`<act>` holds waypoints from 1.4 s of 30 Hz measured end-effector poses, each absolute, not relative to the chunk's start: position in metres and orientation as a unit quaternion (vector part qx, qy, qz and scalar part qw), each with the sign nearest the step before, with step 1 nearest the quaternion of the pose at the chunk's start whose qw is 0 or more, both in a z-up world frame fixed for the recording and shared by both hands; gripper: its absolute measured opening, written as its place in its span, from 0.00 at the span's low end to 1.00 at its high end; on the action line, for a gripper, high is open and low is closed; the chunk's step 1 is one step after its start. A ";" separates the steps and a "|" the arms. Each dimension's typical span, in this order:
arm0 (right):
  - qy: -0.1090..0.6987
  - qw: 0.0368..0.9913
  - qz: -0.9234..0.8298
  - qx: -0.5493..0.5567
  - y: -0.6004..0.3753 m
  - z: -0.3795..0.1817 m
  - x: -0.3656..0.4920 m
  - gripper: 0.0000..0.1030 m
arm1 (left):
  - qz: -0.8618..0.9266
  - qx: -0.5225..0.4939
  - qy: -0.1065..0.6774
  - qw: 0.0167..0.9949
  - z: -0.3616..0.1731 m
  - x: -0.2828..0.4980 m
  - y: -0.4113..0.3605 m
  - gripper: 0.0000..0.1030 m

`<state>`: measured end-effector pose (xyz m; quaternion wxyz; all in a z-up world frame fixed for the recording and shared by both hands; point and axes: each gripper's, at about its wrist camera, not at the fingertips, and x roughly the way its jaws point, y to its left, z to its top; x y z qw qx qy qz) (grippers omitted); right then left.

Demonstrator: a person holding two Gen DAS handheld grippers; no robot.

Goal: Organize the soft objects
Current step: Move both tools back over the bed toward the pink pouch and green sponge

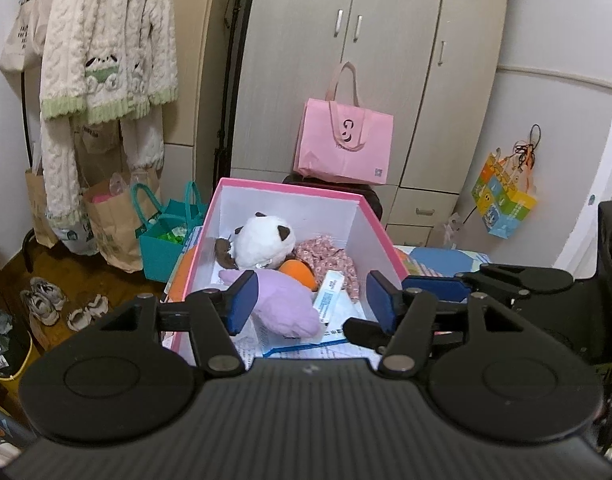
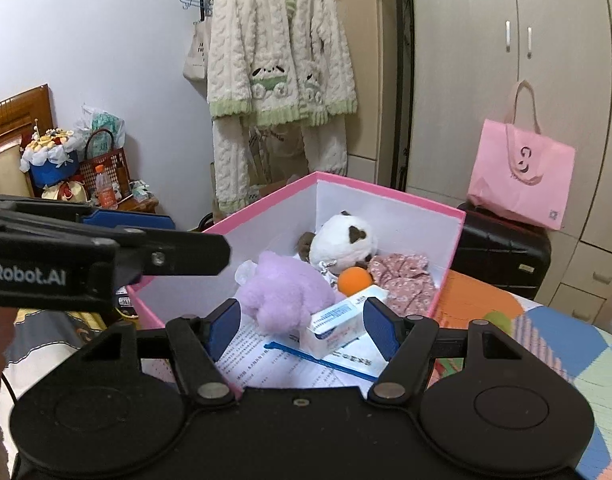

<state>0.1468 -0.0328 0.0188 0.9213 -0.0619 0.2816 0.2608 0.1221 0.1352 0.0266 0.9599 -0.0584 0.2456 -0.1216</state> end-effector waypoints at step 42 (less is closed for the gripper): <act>0.243 0.941 0.235 0.003 -0.259 0.012 0.184 0.71 | -0.143 0.124 0.222 0.957 -0.038 0.131 -0.102 0.57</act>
